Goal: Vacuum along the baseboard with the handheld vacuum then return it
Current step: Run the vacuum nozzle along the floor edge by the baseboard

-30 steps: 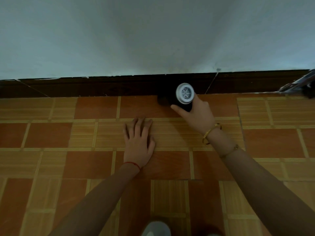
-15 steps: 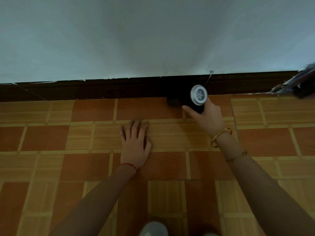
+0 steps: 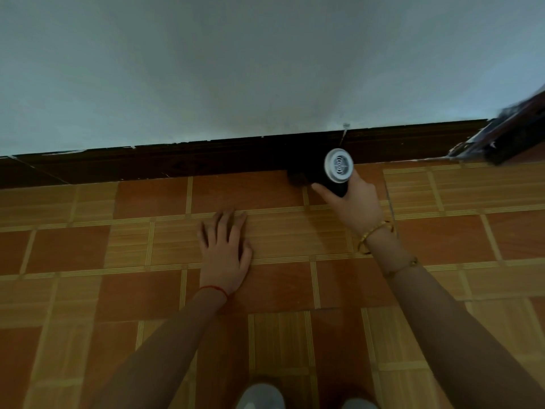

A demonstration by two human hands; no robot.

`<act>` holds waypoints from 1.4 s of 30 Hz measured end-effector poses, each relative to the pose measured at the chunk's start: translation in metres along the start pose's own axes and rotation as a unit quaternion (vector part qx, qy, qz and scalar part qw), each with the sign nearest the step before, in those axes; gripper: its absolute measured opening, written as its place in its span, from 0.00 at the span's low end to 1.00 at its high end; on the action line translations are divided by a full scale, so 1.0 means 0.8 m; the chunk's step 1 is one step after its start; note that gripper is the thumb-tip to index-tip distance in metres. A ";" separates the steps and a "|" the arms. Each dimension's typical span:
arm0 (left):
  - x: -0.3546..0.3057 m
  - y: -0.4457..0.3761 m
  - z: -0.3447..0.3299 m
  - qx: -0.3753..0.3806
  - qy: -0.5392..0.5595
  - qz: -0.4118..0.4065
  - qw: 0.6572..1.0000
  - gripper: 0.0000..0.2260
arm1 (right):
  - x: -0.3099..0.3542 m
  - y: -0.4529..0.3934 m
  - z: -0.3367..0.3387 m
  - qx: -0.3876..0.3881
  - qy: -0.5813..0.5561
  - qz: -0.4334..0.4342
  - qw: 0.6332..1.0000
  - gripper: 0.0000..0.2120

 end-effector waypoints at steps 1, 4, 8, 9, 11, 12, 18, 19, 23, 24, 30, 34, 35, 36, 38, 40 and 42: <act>0.001 0.000 0.000 0.001 0.000 0.001 1.000 0.24 | -0.011 0.002 0.012 -0.015 0.003 -0.010 1.000 0.31; 0.000 0.000 0.000 -0.003 -0.001 0.000 1.000 0.24 | -0.039 0.011 0.041 -0.051 -0.001 -0.045 0.998 0.29; -0.001 0.000 0.000 -0.006 -0.005 0.001 1.000 0.23 | -0.042 0.017 0.043 -0.072 0.001 -0.056 0.996 0.31; -0.001 0.000 0.000 -0.006 -0.004 0.001 1.000 0.23 | -0.035 0.018 0.037 -0.066 0.003 -0.051 0.997 0.32; -0.002 0.001 0.000 -0.009 -0.004 0.000 1.000 0.24 | -0.019 0.018 0.021 -0.036 0.008 -0.036 0.999 0.32; -0.002 0.001 0.000 -0.011 -0.005 -0.002 1.000 0.24 | -0.012 0.018 0.015 -0.022 0.012 -0.028 0.999 0.32; -0.006 0.002 0.001 -0.020 -0.009 0.002 1.000 0.24 | -0.045 0.014 0.049 -0.076 0.020 -0.066 0.995 0.34; -0.006 0.002 0.002 -0.022 -0.006 0.005 1.000 0.24 | -0.054 0.016 0.059 -0.092 0.026 -0.074 0.993 0.34; -0.015 -0.001 0.002 -0.034 0.029 0.044 0.998 0.24 | -0.078 0.028 0.086 -0.129 0.033 -0.104 0.986 0.34; -0.023 -0.002 0.002 -0.036 0.036 0.046 0.998 0.24 | -0.078 0.028 0.087 -0.120 0.032 -0.101 0.987 0.34; -0.101 -0.014 -0.023 0.007 0.043 -0.037 0.998 0.24 | -0.066 0.026 0.090 -0.015 0.071 -0.066 0.995 0.30; -0.122 -0.010 -0.044 0.034 0.013 -0.065 0.997 0.24 | -0.079 0.049 0.122 -0.049 0.093 -0.101 0.989 0.30; -0.122 -0.009 -0.045 0.034 0.006 -0.066 0.997 0.24 | -0.079 0.057 0.123 -0.031 0.093 -0.100 0.990 0.29; -0.121 -0.009 -0.045 0.034 0.002 -0.065 0.997 0.24 | -0.078 0.064 0.120 -0.001 0.089 -0.095 0.992 0.28; -0.120 -0.009 -0.045 0.034 -0.003 -0.064 0.997 0.25 | -0.074 0.080 0.114 0.062 0.083 -0.087 0.991 0.26; -0.121 -0.009 -0.044 0.035 0.002 -0.065 0.997 0.25 | -0.070 0.095 0.111 0.104 0.103 -0.086 0.986 0.25; -0.122 -0.008 -0.043 0.033 0.006 -0.067 0.997 0.24 | -0.070 0.104 0.117 0.091 0.115 -0.093 0.985 0.27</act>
Point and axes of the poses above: each hand's wrist, its own y-axis away from the middle knuckle, its own z-axis out of the back of the hand, x = y × z, the point moved 10 cm from there along -y, towards the middle knuckle, and after that the axes turned 1 degree about x, right-handed, at the moved point
